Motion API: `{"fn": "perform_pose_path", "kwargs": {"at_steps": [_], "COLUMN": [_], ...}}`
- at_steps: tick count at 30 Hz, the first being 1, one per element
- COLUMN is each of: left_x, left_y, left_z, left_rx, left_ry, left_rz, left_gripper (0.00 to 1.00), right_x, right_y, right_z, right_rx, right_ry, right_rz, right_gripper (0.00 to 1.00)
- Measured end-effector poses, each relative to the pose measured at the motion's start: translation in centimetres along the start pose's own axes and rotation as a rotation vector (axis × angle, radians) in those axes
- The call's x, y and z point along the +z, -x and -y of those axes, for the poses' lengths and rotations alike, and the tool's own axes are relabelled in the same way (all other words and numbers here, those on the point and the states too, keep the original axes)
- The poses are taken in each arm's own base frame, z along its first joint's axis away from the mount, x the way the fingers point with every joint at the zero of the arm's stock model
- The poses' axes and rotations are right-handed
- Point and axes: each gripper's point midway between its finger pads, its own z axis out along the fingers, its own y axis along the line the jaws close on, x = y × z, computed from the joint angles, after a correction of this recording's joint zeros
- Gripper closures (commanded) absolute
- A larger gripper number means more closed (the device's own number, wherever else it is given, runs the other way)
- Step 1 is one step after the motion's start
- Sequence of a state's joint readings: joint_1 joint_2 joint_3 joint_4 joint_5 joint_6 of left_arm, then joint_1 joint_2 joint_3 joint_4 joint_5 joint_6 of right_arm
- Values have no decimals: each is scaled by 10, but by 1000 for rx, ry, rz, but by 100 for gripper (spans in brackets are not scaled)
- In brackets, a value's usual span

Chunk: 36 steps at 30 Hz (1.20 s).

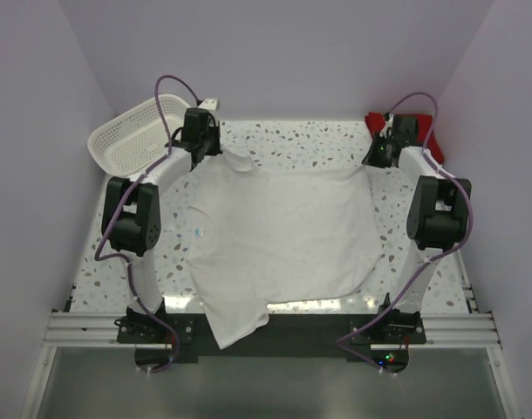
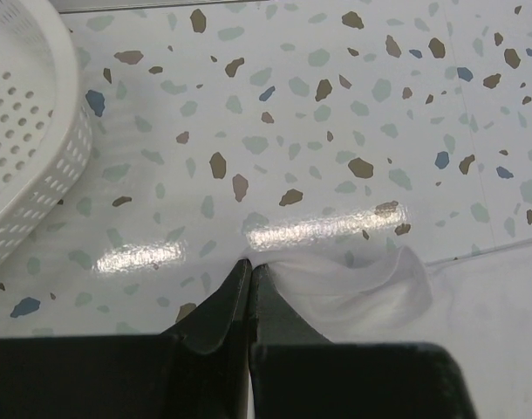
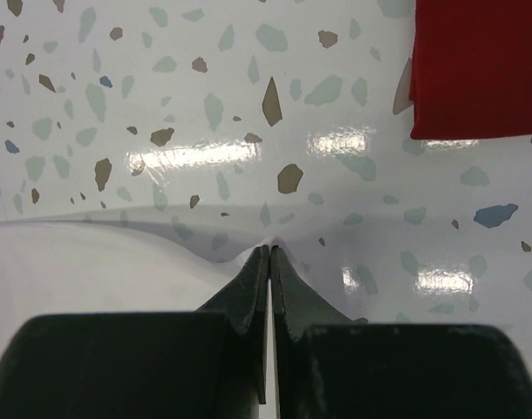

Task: Fold and stack the t-shirts
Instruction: Flatten the tshirt out, then fold the tshirt

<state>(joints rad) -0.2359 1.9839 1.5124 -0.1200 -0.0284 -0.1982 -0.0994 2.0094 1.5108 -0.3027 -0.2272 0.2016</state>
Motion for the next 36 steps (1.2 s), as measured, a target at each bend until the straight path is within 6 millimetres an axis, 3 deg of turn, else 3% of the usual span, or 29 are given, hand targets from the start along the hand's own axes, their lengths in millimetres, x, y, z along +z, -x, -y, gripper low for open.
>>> {"fn": "perform_pose_path", "kwargs": {"at_steps": [7,11,17,21,24,31,36], "left_x": [-3,-19,-65,-91,-105,-133,-148], "left_y": [-6,-7,1,-5,-19,-62,-88], "left_z": [0,-1,-3,-4,-5,-7,-6], "left_rx": [-2,-7,-26,-39,-55,-103,-133], "left_ry": [0,6,17,19,19,19,7], "left_rz": [-29,-39,-21,-33,-62,-158,-208], "left_gripper": [100,100,100,100,100,100,100], "right_x": [-1,-10,-59,-83,-92,-103,-105], "right_y": [-5,-6,6,6,-9,-70,-83], "right_z": [0,-2,-16,-21,-18,4,15], "right_rx": [19,22,8,2,10,61,71], "right_ry": [-4,-7,4,7,-5,-107,-161], "right_rz": [-21,-33,25,55,37,-67,-77], "right_gripper": [100,100,100,100,100,100,100]}}
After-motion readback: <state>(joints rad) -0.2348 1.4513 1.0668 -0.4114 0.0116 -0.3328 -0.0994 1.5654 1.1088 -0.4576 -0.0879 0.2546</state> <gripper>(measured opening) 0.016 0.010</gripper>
